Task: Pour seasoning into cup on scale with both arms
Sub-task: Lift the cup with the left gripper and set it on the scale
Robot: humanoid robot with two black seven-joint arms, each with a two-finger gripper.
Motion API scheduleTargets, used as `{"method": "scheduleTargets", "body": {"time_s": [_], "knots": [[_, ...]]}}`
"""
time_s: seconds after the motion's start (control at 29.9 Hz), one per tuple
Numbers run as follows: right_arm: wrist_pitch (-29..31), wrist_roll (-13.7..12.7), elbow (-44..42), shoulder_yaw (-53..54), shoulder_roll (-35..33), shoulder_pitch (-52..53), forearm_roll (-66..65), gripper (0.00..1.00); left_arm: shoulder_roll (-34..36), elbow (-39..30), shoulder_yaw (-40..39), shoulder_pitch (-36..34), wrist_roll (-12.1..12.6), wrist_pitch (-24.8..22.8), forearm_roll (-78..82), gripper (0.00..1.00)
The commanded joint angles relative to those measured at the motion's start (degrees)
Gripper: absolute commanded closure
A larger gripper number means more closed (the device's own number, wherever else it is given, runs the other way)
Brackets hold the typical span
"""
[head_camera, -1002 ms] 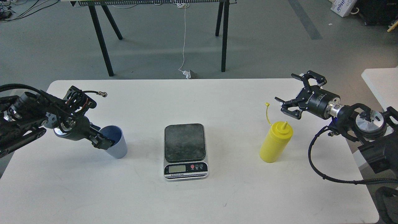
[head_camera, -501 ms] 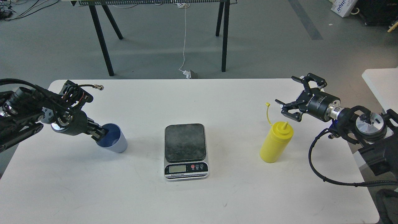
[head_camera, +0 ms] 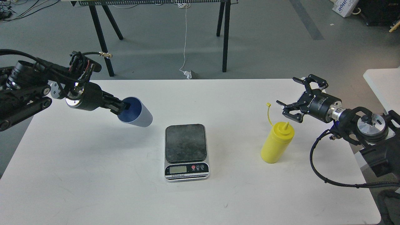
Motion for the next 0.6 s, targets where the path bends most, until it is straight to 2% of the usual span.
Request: {"method": "scheduleTargets", "body": {"time_s": [0.0,0.27,0.57], "knots": [[0.00,0.00,-0.03,-0.01,-0.08,-0.26,0.00,0.04,-4.03,-0.57,0.22,-1.70,-0.02,-0.02,-0.77,0.96],[0.00,0.00,-0.03,0.08,-0.34,-0.26,0.00,0.04,-12.38,-0.22,3.03,1.29,-0.02,-0.02,0.81,0.96],[0.00,0.00,-0.03,0.17,-0.34,-0.26,0.00,0.04,-13.18,0.13,3.39,1.73,-0.02,-0.02,0.90,0.96]]}}
